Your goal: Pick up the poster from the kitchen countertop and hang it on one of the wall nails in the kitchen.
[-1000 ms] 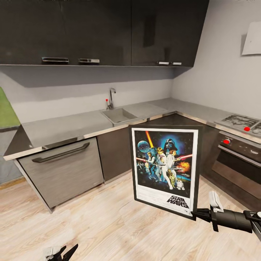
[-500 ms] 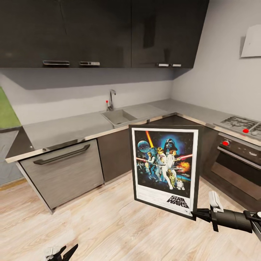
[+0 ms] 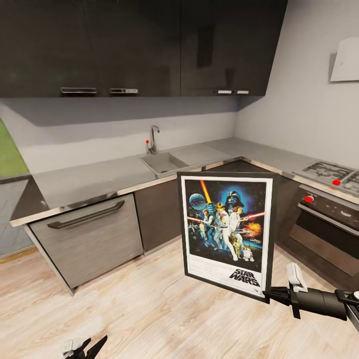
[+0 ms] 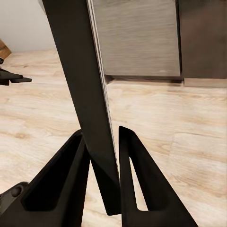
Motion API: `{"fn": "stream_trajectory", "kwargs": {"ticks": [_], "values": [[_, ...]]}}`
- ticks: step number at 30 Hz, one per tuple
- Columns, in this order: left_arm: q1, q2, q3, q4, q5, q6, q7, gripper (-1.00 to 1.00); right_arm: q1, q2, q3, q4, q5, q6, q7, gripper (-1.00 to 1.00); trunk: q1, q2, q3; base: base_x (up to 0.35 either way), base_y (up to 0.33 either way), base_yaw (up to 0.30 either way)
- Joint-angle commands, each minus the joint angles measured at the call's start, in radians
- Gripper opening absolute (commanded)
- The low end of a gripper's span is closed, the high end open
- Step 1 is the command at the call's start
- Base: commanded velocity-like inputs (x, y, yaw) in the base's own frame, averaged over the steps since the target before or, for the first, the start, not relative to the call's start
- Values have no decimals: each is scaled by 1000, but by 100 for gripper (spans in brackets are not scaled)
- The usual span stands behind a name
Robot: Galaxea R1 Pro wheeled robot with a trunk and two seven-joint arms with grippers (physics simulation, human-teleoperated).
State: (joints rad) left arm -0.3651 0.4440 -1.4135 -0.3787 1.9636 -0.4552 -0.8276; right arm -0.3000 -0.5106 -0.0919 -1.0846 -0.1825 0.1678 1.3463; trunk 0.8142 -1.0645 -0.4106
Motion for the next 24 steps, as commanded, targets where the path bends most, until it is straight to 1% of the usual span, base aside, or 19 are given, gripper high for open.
{"fn": "stream_trajectory", "kwargs": {"ticks": [1, 24], "values": [[-1, 1, -8, -2, 11, -3, -2, 100, -1, 0, 0, 0, -5, 13, 5, -100, -4, 6, 2, 0, 0, 0], [-1, 1, -8, -2, 11, -3, -2, 100, -1, 0, 0, 0, -5, 14, 5, -100, -92, 167, 74, 0, 0, 0]]}}
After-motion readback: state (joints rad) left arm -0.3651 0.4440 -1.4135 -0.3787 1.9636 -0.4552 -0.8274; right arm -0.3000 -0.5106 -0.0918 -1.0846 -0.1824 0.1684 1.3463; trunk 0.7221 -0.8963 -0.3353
